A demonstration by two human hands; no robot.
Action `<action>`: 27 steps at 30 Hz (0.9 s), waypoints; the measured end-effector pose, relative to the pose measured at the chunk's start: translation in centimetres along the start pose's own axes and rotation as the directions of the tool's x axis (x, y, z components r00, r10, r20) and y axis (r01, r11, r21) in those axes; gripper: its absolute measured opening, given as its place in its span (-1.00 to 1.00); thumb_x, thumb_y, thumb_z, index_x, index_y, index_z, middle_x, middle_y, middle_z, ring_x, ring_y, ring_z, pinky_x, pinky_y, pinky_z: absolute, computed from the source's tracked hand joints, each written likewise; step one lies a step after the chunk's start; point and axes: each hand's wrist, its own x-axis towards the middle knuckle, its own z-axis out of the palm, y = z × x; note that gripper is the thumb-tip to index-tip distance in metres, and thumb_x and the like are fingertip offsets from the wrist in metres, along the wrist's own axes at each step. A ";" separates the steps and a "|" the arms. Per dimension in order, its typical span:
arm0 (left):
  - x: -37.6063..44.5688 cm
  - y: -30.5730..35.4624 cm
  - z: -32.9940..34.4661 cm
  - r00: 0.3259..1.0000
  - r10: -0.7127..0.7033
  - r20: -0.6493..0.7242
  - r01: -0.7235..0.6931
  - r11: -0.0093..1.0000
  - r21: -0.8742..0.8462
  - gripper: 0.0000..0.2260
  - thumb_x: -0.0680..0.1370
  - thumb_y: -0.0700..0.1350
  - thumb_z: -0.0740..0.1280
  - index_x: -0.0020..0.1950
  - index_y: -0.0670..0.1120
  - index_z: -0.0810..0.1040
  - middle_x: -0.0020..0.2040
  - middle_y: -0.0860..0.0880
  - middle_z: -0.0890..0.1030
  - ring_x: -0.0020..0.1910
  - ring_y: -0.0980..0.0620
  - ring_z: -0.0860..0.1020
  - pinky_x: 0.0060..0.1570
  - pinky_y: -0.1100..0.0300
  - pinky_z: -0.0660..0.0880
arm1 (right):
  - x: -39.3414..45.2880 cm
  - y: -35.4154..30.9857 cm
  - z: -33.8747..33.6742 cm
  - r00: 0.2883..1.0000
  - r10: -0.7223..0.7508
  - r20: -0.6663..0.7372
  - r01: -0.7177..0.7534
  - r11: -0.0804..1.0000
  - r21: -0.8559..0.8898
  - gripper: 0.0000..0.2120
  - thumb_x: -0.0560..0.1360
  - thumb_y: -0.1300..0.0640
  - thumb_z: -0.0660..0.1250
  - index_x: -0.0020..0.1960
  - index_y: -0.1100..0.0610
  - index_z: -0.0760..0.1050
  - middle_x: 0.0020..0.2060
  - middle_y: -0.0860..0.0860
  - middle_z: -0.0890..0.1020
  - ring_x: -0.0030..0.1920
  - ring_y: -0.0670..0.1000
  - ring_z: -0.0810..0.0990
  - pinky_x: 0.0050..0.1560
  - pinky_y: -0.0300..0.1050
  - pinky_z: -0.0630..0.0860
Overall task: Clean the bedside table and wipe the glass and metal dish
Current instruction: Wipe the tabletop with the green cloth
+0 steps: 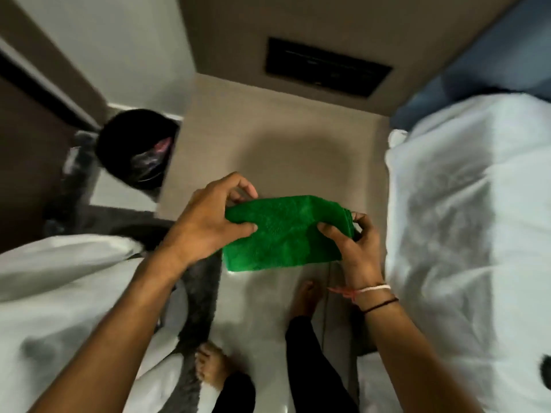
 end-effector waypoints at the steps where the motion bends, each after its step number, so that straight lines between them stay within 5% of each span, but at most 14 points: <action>1: 1.9 0.9 2.4 0.999 0.036 -0.013 -0.036 0.999 0.018 -0.65 0.33 -0.29 0.57 0.01 -0.06 0.55 -0.05 0.02 0.65 0.01 0.03 0.61 0.12 0.10 0.53 | 1.3 0.4 -2.0 0.997 0.021 -0.073 -0.020 1.000 0.016 -0.67 0.39 0.38 0.52 0.00 0.14 0.45 -0.09 0.12 0.71 -0.04 0.16 0.71 0.13 0.26 0.63; 4: 7.0 2.3 9.7 0.992 0.107 -0.068 -0.097 0.986 0.136 -0.70 0.37 -0.27 0.53 0.06 -0.12 0.58 0.03 -0.06 0.63 0.04 -0.04 0.60 0.15 0.07 0.51 | 5.2 2.1 -7.2 0.970 0.054 -0.239 -0.059 0.998 -0.014 -0.62 0.40 0.34 0.53 0.05 0.11 0.40 0.04 0.21 0.66 0.06 0.24 0.68 0.14 0.26 0.62; 6: 8.5 2.1 13.3 0.994 0.095 -0.063 -0.068 0.938 0.339 -0.65 0.43 -0.21 0.47 0.20 -0.08 0.57 0.18 -0.11 0.54 0.14 -0.13 0.56 0.16 -0.02 0.52 | 6.9 3.4 -9.4 0.965 -0.047 -0.260 -0.041 0.946 -0.322 -0.52 0.38 0.26 0.55 0.19 0.15 0.40 0.17 0.20 0.58 0.16 0.19 0.61 0.25 0.17 0.57; 8: 9.1 1.5 16.7 0.992 0.116 -0.044 -0.071 0.823 0.563 -0.58 0.48 -0.14 0.41 0.35 -0.05 0.52 0.36 -0.13 0.46 0.29 -0.19 0.48 0.24 -0.05 0.50 | 8.3 4.7 -11.2 0.962 -0.203 -0.181 0.038 0.760 -0.649 -0.39 0.39 0.17 0.53 0.37 0.15 0.37 0.34 0.17 0.45 0.33 0.17 0.47 0.39 0.07 0.46; 10: 9.1 1.0 20.4 0.984 0.176 0.006 -0.136 0.738 0.661 -0.51 0.49 -0.17 0.41 0.42 -0.15 0.49 0.45 -0.23 0.44 0.37 -0.27 0.47 0.29 -0.10 0.49 | 9.5 6.2 -12.0 0.949 -0.313 -0.044 0.156 0.584 -0.797 -0.39 0.46 0.11 0.45 0.46 0.13 0.35 0.45 0.20 0.39 0.44 0.21 0.39 0.45 0.12 0.39; 13: 7.8 -1.0 24.4 0.977 0.180 0.110 -0.203 0.656 0.727 -0.40 0.48 -0.22 0.46 0.50 -0.21 0.38 0.51 -0.33 0.36 0.47 -0.31 0.39 0.37 -0.12 0.46 | 10.6 8.7 -11.2 0.949 -0.265 0.169 0.276 0.446 -0.851 -0.43 0.60 0.10 0.28 0.57 0.11 0.25 0.58 0.23 0.20 0.57 0.24 0.22 0.52 0.18 0.28; 16: 8.7 -3.1 25.3 0.974 0.153 0.165 -0.225 0.626 0.747 -0.33 0.55 -0.18 0.41 0.59 -0.17 0.20 0.60 -0.30 0.17 0.58 -0.26 0.19 0.50 -0.07 0.31 | 12.5 10.5 -10.6 0.936 -0.268 0.228 0.325 0.413 -0.851 -0.42 0.67 0.08 0.16 0.63 0.04 0.06 0.63 0.19 -0.04 0.63 0.18 -0.02 0.59 0.19 0.13; 27: 30.0 -1.9 14.7 0.963 0.250 0.102 -0.241 0.625 0.743 -0.44 0.69 -0.09 0.09 0.65 -0.02 -0.06 0.67 -0.15 -0.12 0.65 -0.13 -0.10 0.52 -0.05 0.21 | 29.5 -0.5 -0.8 0.867 -0.462 0.186 0.330 0.254 -0.909 -0.45 0.65 -0.12 0.13 0.60 -0.01 0.21 0.58 0.30 0.14 0.59 0.29 0.11 0.57 0.13 0.11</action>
